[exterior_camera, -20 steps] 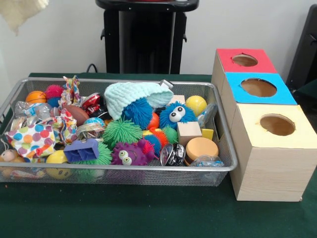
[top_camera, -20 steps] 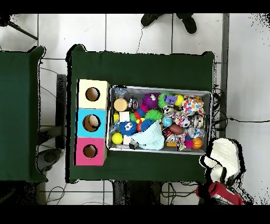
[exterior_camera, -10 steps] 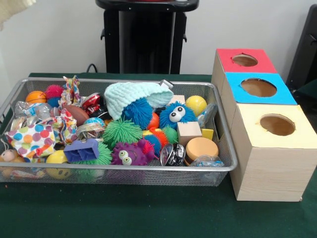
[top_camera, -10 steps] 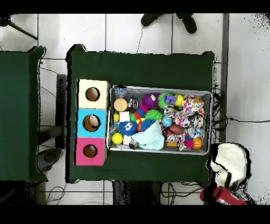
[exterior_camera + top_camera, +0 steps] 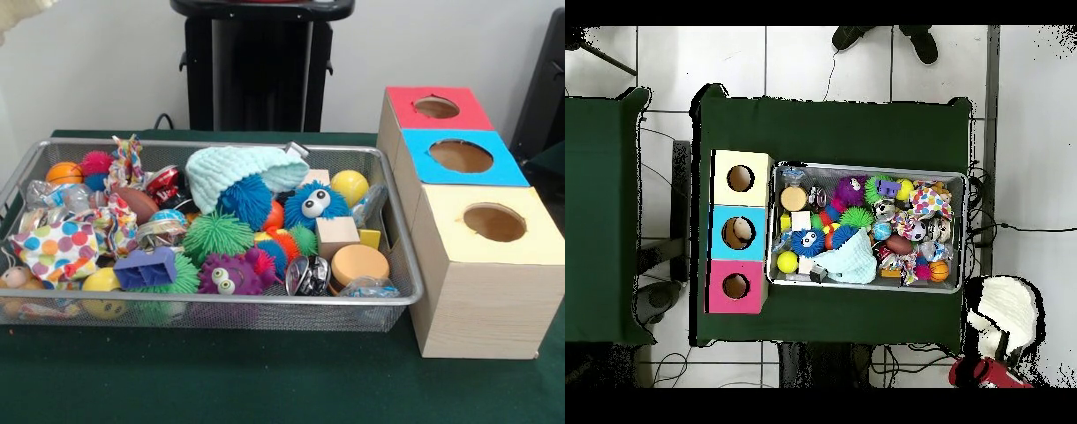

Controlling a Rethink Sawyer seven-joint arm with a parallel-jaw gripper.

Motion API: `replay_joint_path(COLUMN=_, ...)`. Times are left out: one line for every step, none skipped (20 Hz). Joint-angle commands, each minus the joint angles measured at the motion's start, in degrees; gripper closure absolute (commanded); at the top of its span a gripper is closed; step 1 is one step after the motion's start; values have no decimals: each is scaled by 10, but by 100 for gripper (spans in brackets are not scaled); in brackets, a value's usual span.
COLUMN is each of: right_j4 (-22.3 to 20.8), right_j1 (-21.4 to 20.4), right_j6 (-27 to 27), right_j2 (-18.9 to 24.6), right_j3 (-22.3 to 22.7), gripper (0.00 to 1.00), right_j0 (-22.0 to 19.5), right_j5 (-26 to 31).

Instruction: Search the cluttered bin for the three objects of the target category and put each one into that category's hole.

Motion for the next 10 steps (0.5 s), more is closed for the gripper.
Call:
replay_joint_path(right_j4=-124, right_j1=56, right_j6=-10, right_j2=-29, right_j3=252, gripper=100, right_j0=-9, right_j5=92)
replay_joint_path(right_j4=-124, right_j1=55, right_j6=-11, right_j2=-29, right_j3=252, gripper=100, right_j0=-8, right_j5=92)
replay_joint_path(right_j4=-124, right_j1=53, right_j6=-11, right_j2=-27, right_j3=252, gripper=100, right_j0=-6, right_j5=95)
replay_joint_path(right_j4=-121, right_j1=50, right_j6=-11, right_j2=-23, right_j3=252, gripper=100, right_j0=-2, right_j5=98)
replay_joint_path(right_j4=-116, right_j1=49, right_j6=-11, right_j2=-17, right_j3=252, gripper=100, right_j0=3, right_j5=107)
replay_joint_path(right_j4=-107, right_j1=47, right_j6=-10, right_j2=-8, right_j3=252, gripper=100, right_j0=12, right_j5=126)
replay_joint_path(right_j4=-92, right_j1=49, right_j6=-9, right_j2=5, right_j3=252, gripper=100, right_j0=23, right_j5=161)
replay_joint_path(right_j4=-79, right_j1=52, right_j6=-8, right_j2=12, right_j3=252, gripper=100, right_j0=30, right_j5=195)
replay_joint_path(right_j4=-82, right_j1=55, right_j6=-7, right_j2=14, right_j3=252, gripper=100, right_j0=30, right_j5=208)
replay_joint_path(right_j4=-90, right_j1=60, right_j6=-2, right_j2=11, right_j3=252, gripper=100, right_j0=25, right_j5=211)
